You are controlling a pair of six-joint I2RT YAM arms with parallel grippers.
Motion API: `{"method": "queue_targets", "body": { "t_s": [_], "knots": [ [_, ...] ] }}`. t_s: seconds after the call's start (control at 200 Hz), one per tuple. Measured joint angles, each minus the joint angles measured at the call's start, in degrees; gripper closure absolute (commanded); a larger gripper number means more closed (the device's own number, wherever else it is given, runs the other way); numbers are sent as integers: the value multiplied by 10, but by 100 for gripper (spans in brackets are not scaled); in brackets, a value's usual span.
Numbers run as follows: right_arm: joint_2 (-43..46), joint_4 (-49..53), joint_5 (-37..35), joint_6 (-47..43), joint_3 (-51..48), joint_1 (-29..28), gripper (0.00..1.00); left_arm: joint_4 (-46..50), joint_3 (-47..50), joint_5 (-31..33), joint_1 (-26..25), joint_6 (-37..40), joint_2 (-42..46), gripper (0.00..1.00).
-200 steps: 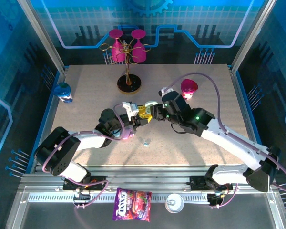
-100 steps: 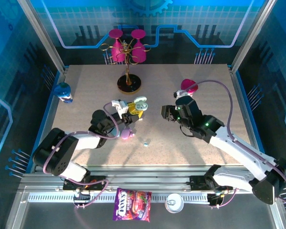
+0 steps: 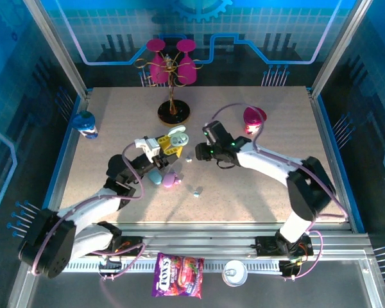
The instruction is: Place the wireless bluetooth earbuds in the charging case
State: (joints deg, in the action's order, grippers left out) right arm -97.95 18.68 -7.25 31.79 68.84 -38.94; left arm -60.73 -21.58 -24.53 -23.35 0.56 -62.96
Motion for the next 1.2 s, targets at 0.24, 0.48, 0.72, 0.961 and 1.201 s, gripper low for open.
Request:
{"method": "queue_targets", "body": {
  "t_s": [0.24, 0.48, 0.72, 0.961, 1.201],
  "knots": [
    [-153, 73, 4, -91, 182, -16, 62, 97, 0, 19, 0, 15, 114, 73],
    [-259, 192, -14, -169, 332, -40, 66, 160, -6, 23, 0, 24, 144, 73],
    [-329, 300, -68, -216, 429, -65, 68, 185, -8, 23, 0, 27, 144, 73],
    [-382, 364, -108, -240, 489, -85, 68, 185, -8, 23, -1, 28, 143, 73],
    [-419, 403, -133, -252, 532, -88, 70, 186, -8, 23, -1, 29, 143, 73]
  ]
}}
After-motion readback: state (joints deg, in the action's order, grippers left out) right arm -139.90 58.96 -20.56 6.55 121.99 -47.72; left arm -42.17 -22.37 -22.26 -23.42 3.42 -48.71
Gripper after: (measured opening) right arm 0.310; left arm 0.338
